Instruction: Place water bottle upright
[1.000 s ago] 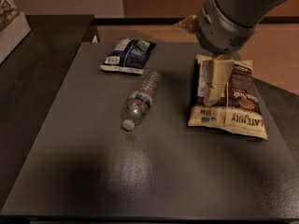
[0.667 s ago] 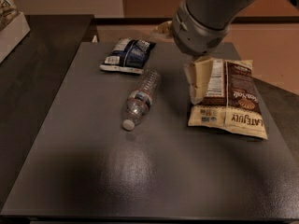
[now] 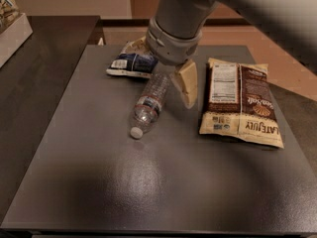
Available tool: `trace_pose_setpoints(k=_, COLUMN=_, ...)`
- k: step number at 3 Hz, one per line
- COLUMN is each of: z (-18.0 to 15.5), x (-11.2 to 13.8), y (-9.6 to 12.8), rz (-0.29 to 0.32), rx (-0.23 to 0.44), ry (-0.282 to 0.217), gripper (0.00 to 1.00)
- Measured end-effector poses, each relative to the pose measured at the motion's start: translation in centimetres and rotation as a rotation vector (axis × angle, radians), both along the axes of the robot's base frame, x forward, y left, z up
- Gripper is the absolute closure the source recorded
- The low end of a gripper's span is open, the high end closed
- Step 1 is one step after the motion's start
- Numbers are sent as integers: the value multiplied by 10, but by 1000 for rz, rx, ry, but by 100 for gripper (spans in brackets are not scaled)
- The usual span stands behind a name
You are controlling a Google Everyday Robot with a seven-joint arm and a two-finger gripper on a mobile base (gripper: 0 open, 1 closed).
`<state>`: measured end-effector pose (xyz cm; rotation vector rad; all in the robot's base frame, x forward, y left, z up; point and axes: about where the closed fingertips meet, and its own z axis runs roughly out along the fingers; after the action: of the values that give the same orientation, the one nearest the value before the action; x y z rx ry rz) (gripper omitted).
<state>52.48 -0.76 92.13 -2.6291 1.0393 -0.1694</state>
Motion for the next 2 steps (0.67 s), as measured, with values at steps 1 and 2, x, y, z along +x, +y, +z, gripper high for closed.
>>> trace_pose_setpoints(k=1, z=-19, x=-1, y=12, rz=126, rx=-87, ry=24, gripper=0)
trace_pose_setpoints(k=2, z=-37, x=-4, y=13, rz=227, rx=-156, ry=52, gripper=0)
